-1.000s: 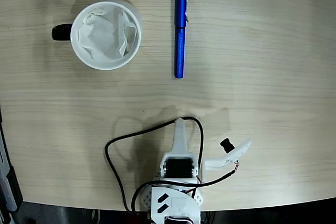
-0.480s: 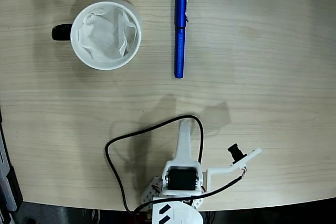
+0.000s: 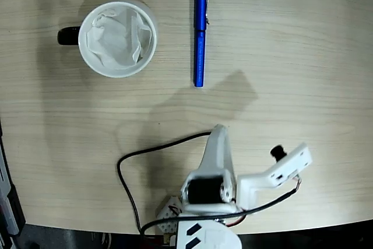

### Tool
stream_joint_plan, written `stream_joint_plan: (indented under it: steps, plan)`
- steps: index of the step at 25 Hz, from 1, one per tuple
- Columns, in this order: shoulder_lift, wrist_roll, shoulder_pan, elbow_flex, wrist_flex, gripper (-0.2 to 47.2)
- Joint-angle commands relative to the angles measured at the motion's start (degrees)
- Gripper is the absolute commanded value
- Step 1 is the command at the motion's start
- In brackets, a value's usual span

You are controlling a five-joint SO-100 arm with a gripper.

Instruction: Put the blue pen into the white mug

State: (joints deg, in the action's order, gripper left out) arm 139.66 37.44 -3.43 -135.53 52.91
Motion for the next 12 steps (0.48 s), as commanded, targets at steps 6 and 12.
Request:
stream_joint_plan:
  steps: [6, 12]
  plan:
    - [-25.49, 24.79, -5.71, 27.95, -0.35, 0.1]
    - [-38.67, 41.4, -5.45, 42.01, -0.35, 0.9]
